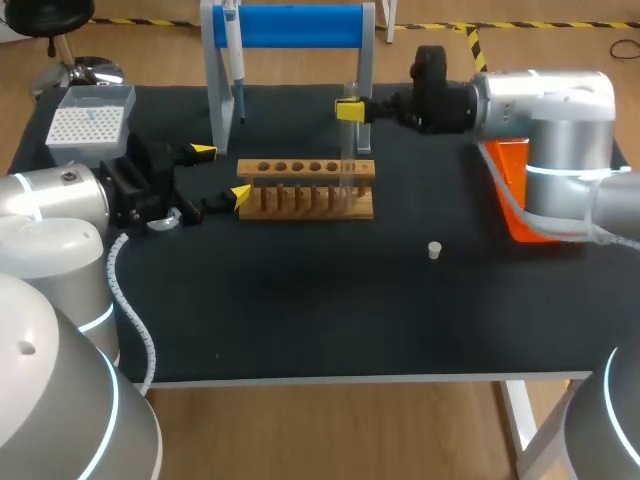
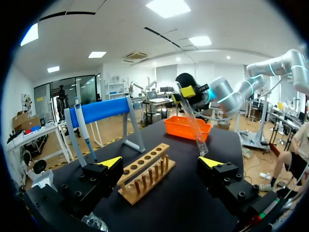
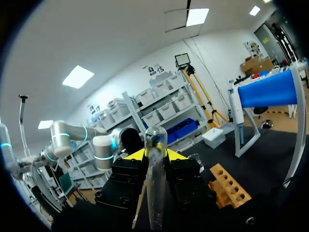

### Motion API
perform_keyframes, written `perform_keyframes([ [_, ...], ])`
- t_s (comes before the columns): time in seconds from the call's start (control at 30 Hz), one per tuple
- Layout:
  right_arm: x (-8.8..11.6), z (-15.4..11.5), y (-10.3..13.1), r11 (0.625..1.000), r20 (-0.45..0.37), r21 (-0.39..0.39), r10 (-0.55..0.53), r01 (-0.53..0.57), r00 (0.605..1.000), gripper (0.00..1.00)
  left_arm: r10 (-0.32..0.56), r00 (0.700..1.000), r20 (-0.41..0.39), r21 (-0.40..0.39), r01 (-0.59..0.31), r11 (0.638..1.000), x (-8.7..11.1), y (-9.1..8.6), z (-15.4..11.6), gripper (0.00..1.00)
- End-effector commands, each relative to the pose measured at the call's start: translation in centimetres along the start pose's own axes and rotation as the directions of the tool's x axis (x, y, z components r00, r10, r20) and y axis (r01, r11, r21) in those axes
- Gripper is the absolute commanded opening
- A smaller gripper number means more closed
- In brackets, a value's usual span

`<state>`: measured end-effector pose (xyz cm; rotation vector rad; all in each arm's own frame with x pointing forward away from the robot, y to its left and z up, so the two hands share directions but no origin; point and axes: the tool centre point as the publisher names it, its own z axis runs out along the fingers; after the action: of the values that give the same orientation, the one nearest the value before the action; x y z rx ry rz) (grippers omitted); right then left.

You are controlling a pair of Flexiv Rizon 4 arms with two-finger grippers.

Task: Invert the test tube, pick up the pipette, mount the tip to pipette, aspirate from beaker and dispense into the tube, eject the tip, return the pipette, and cap with the stopper.

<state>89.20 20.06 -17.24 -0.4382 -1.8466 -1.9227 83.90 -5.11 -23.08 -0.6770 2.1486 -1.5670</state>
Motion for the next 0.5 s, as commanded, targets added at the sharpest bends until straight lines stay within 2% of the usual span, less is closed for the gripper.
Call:
perform_keyframes([
  [0.03,-0.4,-0.3,-0.4,0.871,-0.029,-0.011,0.490,-0.491,0.871,0.00,0.001,1.000,0.002,0.006,-0.001,1.000,0.1,0.2,0.0,1.00],
  [0.23,-1.2,-0.2,-0.9,0.765,-0.027,0.033,0.644,-0.644,0.764,0.00,0.001,1.000,0.002,0.006,-0.001,1.000,0.1,0.2,0.0,1.00],
  [0.47,-2.0,0.3,-1.2,0.656,-0.024,0.093,0.754,-0.749,0.657,0.00,0.001,1.000,0.002,0.006,-0.001,1.000,0.1,0.2,0.0,1.00],
  [0.5,-2.2,0.3,-1.3,0.650,-0.013,0.103,0.758,-0.753,0.652,0.00,0.001,1.000,0.002,0.006,-0.001,1.000,0.1,0.2,0.0,1.00],
])
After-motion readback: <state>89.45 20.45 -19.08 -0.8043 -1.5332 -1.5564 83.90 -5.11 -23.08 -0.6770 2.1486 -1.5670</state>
